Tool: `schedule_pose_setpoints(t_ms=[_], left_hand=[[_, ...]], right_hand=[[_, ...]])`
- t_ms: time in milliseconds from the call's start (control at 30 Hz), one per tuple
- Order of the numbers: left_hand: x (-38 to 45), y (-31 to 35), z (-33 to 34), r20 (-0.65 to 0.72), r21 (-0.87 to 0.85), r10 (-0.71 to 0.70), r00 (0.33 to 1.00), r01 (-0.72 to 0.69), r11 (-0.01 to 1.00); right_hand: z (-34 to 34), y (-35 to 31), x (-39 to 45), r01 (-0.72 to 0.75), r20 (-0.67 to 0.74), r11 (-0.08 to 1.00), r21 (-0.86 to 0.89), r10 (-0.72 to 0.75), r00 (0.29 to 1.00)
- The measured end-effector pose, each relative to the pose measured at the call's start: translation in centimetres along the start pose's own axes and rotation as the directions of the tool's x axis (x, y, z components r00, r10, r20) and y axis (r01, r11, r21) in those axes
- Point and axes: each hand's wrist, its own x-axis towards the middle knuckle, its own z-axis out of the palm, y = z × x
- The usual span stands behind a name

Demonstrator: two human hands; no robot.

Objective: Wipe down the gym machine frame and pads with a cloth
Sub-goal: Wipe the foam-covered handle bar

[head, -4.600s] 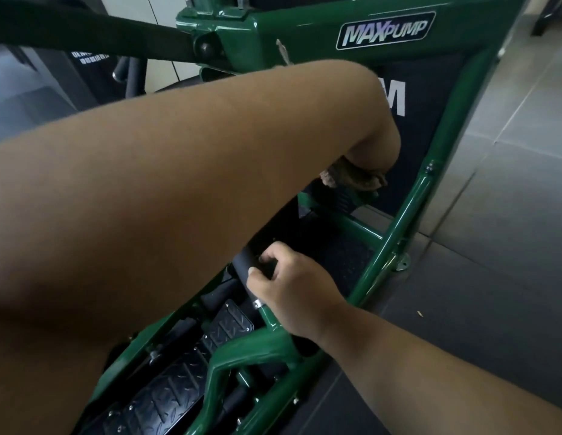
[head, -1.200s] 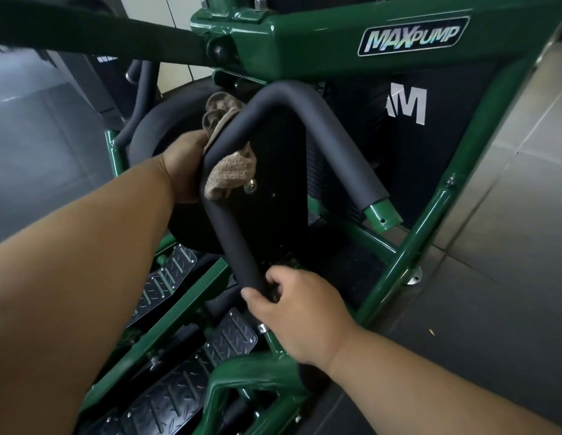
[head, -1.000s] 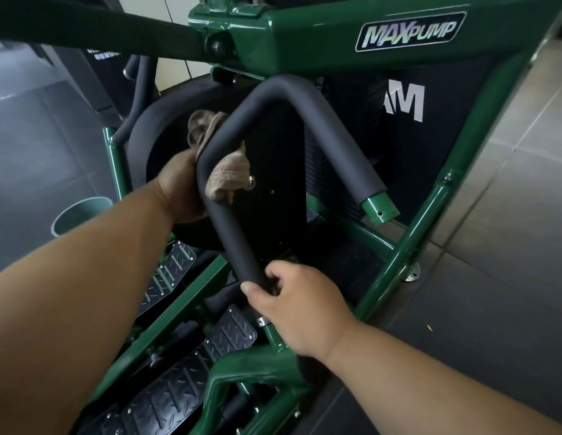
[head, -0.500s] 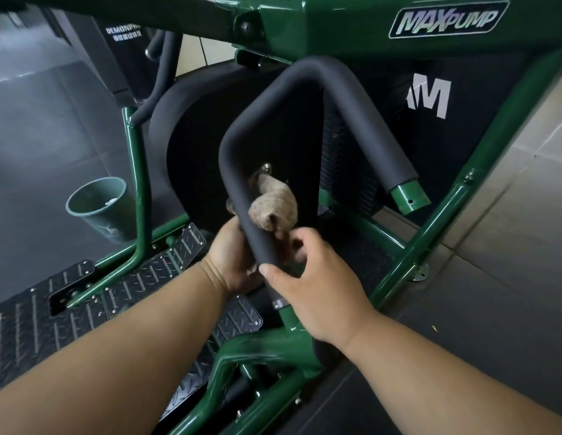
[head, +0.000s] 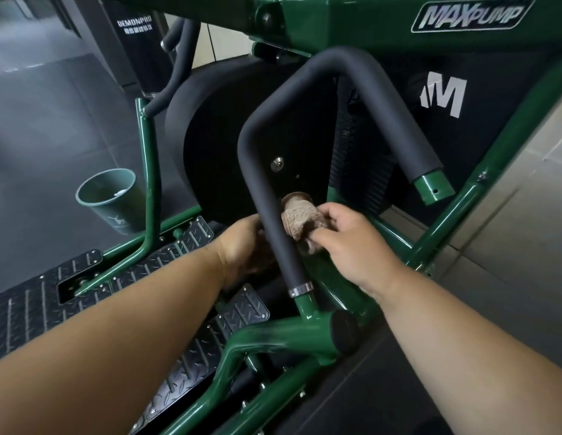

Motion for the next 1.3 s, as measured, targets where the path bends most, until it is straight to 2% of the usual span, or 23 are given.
schedule_pose_setpoints(t_ms=[67, 133, 233, 333, 533, 633, 767, 1000, 1067, 1100, 1200, 1300], left_hand=[[-0.2, 2.0, -1.6, -0.171, 0.097, 0.099, 0.98, -0.083, 0.992], [-0.2, 4.5, -3.3, -0.25, 0.107, 0.242, 0.938, -0.221, 0.969], [0.0, 8.0, -4.4, -0.243, 0.105, 0.386, 0.89, -0.372, 0.922], [0.4, 9.4, -3.7, -0.219, 0.294, 0.507, 0.834, -0.439, 0.849], [1.9, 8.4, -2.4, -0.208, 0.283, 0.548, 0.81, -0.486, 0.827], [2.5, 8.0, -3.2, -0.162, 0.176, 0.535, 0.829, -0.509, 0.843], [2.8, 7.6, -3.6, -0.155, 0.136, 0.503, 0.85, -0.486, 0.863], [3.2, 7.4, -4.3, -0.112, -0.025, 0.47, 0.876, -0.475, 0.88], [3.3, 7.2, -4.4, -0.101, -0.051, 0.456, 0.884, -0.462, 0.885], [3.4, 7.2, -4.4, -0.099, -0.058, 0.457, 0.884, -0.464, 0.884], [3.7, 7.0, -4.8, -0.094, -0.055, 0.464, 0.881, -0.47, 0.881], [4.0, 7.0, -5.2, -0.066, -0.032, 0.476, 0.877, -0.479, 0.877]], right_hand=[[-0.5, 0.0, 0.1, 0.029, 0.027, 0.993, 0.111, -0.032, 0.999], [-0.3, -0.4, 0.2, 0.048, 0.022, 0.971, 0.233, -0.055, 0.998], [0.9, -1.6, 1.5, 0.05, 0.03, 0.929, 0.368, -0.065, 0.997], [3.0, -3.5, 3.6, 0.032, 0.053, 0.893, 0.45, -0.063, 0.997], [4.9, -3.9, 2.9, 0.048, 0.079, 0.944, 0.325, -0.077, 0.994], [4.4, -2.7, 0.9, 0.081, 0.119, 0.952, 0.296, -0.12, 0.986], [2.9, -1.4, -1.4, 0.022, 0.162, 0.958, 0.286, -0.071, 0.984], [4.2, -3.7, 0.1, 0.144, 0.185, 0.984, 0.105, -0.161, 0.969], [4.0, -3.1, -0.7, 0.061, 0.221, 0.976, 0.211, -0.108, 0.969], [3.6, -2.6, -1.7, 0.034, 0.238, 0.976, 0.214, -0.086, 0.967], [1.3, -1.0, -4.7, 0.043, 0.311, 0.997, 0.062, -0.06, 0.949], [0.0, -0.7, -6.0, -0.022, 0.381, 0.987, 0.16, -0.041, 0.924]])
